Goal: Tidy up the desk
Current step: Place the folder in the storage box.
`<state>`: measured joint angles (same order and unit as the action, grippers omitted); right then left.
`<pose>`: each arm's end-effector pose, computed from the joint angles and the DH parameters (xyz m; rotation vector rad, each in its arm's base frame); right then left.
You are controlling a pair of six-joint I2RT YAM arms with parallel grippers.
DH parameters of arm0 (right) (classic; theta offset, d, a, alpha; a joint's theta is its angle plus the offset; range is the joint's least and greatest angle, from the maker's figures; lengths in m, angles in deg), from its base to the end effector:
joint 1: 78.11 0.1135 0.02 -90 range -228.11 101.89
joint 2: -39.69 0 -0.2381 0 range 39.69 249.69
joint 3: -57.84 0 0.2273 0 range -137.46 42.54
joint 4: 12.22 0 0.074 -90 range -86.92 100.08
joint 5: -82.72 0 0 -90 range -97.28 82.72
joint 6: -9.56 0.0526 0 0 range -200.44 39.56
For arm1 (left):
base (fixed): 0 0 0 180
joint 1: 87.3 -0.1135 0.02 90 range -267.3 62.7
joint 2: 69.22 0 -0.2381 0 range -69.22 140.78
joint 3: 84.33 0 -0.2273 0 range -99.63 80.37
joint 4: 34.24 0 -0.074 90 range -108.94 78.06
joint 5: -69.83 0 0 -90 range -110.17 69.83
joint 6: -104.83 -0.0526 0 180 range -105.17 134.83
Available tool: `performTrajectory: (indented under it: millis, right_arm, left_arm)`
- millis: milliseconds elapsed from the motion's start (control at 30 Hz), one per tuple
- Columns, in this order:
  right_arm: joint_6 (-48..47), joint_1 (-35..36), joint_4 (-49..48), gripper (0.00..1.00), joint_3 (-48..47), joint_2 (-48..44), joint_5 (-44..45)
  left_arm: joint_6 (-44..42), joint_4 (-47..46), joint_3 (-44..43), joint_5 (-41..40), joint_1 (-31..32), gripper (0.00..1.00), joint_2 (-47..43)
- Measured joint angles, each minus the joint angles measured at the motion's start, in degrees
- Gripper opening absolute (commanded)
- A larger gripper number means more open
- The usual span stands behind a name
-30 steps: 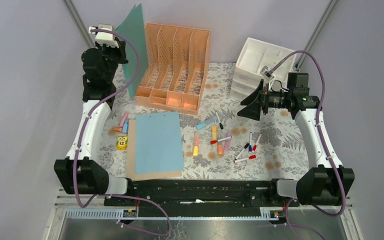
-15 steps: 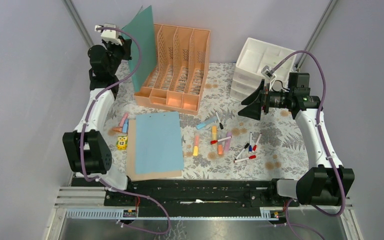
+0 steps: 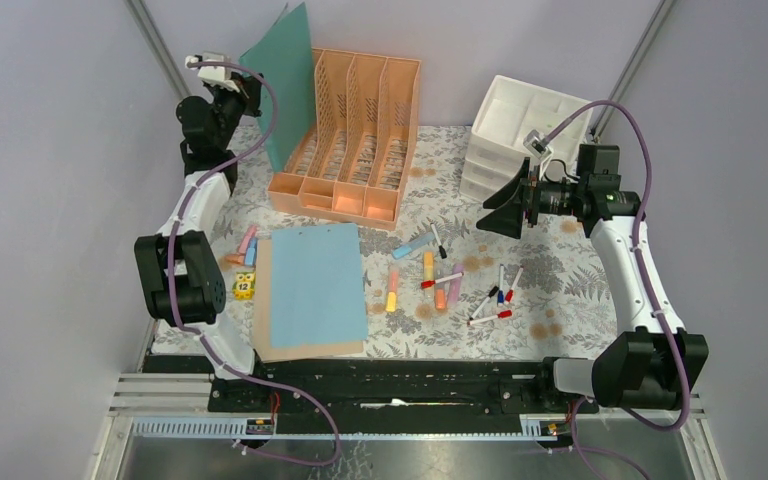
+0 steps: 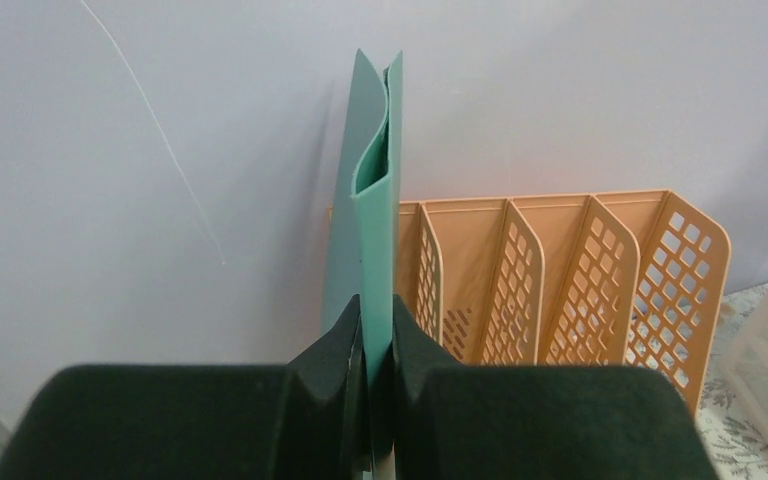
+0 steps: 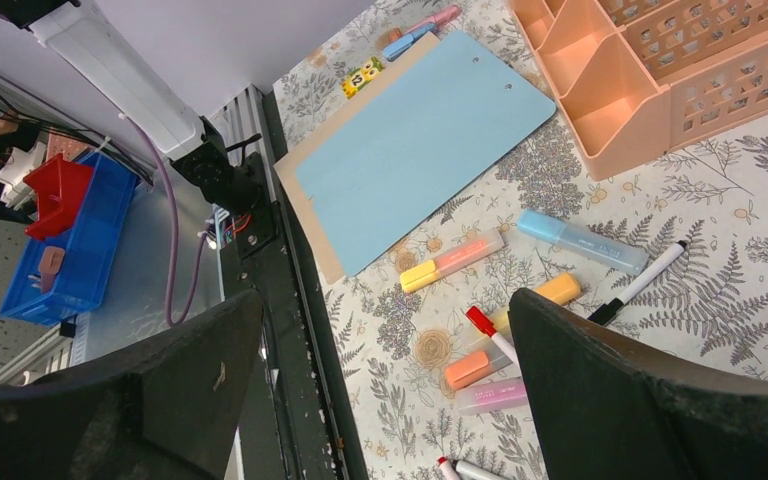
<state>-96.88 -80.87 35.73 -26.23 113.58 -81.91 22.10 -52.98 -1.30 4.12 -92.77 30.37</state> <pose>0.2493 0.0388 0.3286 -0.8709 1.6852 1.1902 0.4041 0.0170 0.3717 0.2203 1.3024 -0.2998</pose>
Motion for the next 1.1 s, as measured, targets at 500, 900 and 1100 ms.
performTrajectory:
  millis: [500,900,1100]
  right_arm:
    - [1.2,-0.5,-1.3,1.00,0.0,2.1,0.2]
    - [1.3,-1.1,-1.3,1.00,0.0,2.4,0.2]
    - [1.3,-1.2,-1.3,1.00,0.0,2.4,0.2]
  left_arm:
    - [5.5,-17.2,0.7,4.4,-1.6,0.00,7.8]
    - [9.4,-27.3,2.7,5.1,-2.3,0.00,12.0]
    - [9.2,-32.3,5.7,5.1,-2.3,0.00,12.0]
